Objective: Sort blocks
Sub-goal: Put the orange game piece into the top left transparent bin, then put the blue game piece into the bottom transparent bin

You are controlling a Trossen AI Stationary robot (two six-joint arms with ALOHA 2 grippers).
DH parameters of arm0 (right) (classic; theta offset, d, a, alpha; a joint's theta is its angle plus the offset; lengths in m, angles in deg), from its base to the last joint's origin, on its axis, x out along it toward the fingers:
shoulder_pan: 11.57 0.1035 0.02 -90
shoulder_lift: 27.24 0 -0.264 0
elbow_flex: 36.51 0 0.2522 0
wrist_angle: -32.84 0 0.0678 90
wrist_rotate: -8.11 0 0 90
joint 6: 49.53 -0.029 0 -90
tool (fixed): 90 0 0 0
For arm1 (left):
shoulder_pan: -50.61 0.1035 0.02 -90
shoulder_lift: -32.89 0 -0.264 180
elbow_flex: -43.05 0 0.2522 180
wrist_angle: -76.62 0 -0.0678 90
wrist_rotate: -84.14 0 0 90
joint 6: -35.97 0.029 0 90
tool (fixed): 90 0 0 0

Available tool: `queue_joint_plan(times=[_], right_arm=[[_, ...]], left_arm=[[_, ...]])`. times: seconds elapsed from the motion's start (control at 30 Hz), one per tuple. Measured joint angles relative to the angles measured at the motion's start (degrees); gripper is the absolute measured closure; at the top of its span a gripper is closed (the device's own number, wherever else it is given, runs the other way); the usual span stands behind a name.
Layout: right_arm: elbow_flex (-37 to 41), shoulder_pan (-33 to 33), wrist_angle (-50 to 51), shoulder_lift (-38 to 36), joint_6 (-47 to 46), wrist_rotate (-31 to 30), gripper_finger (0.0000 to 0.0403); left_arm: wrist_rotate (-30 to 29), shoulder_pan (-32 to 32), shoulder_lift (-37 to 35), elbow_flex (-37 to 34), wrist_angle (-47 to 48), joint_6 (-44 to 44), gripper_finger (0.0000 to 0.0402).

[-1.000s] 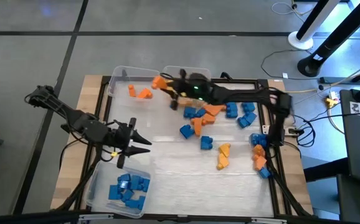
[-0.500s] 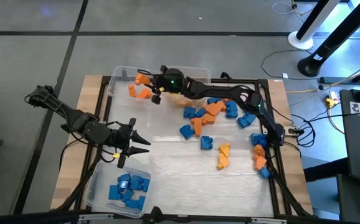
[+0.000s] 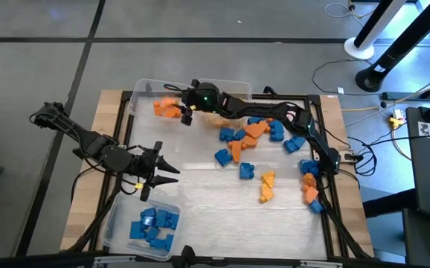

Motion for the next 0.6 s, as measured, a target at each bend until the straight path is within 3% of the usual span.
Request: queue_joint_plan(times=[0.23,0.33,0.6], right_arm=[[0.0,0.0,0.3,-0.2,3.0,0.2,0.017],[0.1,-0.3,4.1,-2.1,7.7,2.9,0.0169],[0.0,-0.7,31.9,-17.0,22.9,3.8,0.0168]], left_arm=[[-0.5,0.0,0.0,0.0,-0.1,0.1,0.0288],[-3.6,0.0,0.3,0.0,-0.2,0.0,0.0288],[-9.1,3.7,5.0,0.0,-1.2,1.8,0.0288]])
